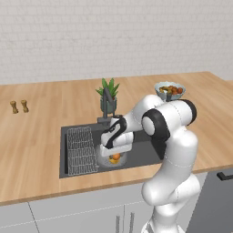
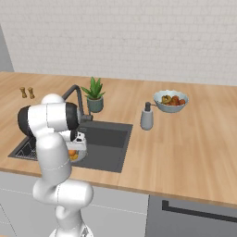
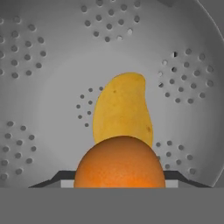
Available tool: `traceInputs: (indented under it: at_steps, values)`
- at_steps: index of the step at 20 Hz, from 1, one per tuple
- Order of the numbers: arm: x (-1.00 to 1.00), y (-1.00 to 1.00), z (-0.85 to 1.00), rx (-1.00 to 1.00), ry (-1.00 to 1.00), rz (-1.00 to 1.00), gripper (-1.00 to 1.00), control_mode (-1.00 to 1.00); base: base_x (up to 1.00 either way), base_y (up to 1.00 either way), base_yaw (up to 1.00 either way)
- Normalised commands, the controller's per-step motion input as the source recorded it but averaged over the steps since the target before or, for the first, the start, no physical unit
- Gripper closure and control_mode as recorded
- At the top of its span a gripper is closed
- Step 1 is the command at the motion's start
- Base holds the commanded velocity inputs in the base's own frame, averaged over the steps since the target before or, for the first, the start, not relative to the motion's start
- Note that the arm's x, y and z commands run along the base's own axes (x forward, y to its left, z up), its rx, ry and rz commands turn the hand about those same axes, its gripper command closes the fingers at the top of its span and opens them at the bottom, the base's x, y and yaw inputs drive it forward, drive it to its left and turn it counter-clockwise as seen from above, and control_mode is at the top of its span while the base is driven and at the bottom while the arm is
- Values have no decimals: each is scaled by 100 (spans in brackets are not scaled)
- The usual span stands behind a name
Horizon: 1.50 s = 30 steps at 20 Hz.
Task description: Put the colander in the sink, put the mango, tangerine in the colander, and turn on the sink faucet and pour water over the colander.
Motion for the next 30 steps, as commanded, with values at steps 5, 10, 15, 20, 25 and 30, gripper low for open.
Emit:
traceInputs:
  at_steps: [5, 10, 15, 20, 25, 30]
  values:
    - [0, 0, -1, 0, 0, 0, -100, -100, 0, 0, 0]
    - [0, 0, 0, 0, 0, 0, -100, -100, 0, 0, 0]
    - [0, 0, 0, 0, 0, 0, -100, -100, 0, 0, 0]
    - [0, 0, 29, 0, -4, 0, -100, -100, 0, 0, 0]
    - [-1, -7, 55, 0, -9, 0, -100, -100, 0, 0, 0]
    - [-12, -35, 53, 0, -10, 0, -100, -100, 0, 0, 0]
